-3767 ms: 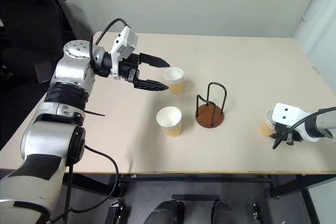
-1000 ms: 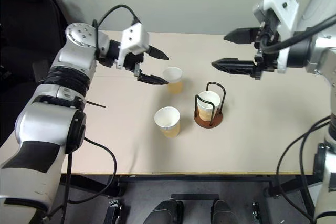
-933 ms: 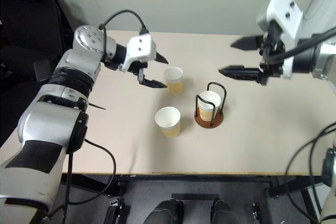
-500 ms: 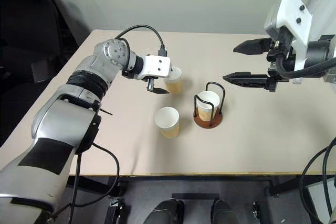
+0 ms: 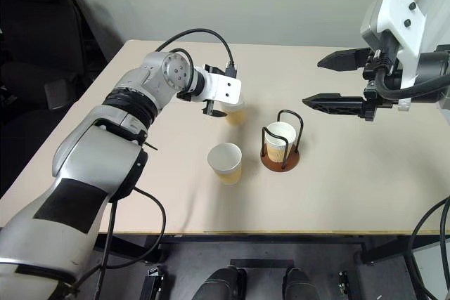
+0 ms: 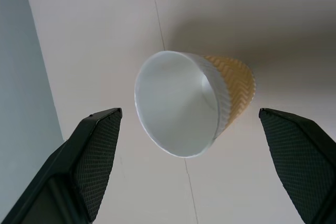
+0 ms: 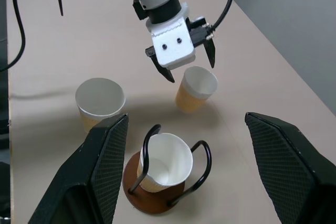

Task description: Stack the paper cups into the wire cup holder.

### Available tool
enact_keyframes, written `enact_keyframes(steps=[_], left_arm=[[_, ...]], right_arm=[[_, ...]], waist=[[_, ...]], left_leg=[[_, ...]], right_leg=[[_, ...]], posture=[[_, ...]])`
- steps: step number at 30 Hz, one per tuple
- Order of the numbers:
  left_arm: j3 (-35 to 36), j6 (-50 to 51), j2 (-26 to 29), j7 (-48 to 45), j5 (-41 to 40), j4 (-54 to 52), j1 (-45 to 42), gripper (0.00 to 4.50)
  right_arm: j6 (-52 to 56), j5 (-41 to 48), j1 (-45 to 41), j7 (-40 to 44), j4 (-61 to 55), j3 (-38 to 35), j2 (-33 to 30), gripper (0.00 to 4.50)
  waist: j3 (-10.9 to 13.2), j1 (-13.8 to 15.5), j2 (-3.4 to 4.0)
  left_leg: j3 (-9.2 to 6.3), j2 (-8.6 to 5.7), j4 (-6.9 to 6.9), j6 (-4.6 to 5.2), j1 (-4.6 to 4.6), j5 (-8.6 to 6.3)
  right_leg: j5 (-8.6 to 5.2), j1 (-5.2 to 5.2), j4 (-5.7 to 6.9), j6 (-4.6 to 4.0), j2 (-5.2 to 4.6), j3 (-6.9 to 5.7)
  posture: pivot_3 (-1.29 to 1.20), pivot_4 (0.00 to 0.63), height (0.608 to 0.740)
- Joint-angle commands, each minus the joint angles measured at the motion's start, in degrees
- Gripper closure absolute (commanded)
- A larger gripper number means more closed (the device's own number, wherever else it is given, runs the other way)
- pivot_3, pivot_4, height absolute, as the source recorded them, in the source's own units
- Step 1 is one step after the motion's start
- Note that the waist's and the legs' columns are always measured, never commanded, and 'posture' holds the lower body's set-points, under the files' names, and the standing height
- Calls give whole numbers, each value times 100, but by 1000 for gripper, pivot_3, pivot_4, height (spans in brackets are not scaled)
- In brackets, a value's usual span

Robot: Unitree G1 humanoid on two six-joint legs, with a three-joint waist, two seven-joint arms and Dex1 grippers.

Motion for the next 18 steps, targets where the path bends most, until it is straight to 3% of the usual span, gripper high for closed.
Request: enact_keyframes(steps=[1, 18], left_arm=[[-11, 58, 11, 144, 105, 0, -65, 0], [-84, 311, -192, 807, 400, 76, 290, 0]], right_arm=[[13, 138, -36, -91, -90, -224, -136, 928], [-47, 306, 80, -270, -186, -203, -306, 928]], waist=[[0, -1, -1], [-1, 17, -1]], left_leg=[[6, -6, -4, 0, 2, 1], [14, -10, 11, 0, 6, 9]], right_leg=[[0, 0, -1, 0, 11, -11], [7, 10, 1, 9, 8, -11]], posture=[[0, 150, 740], [0, 150, 740]])
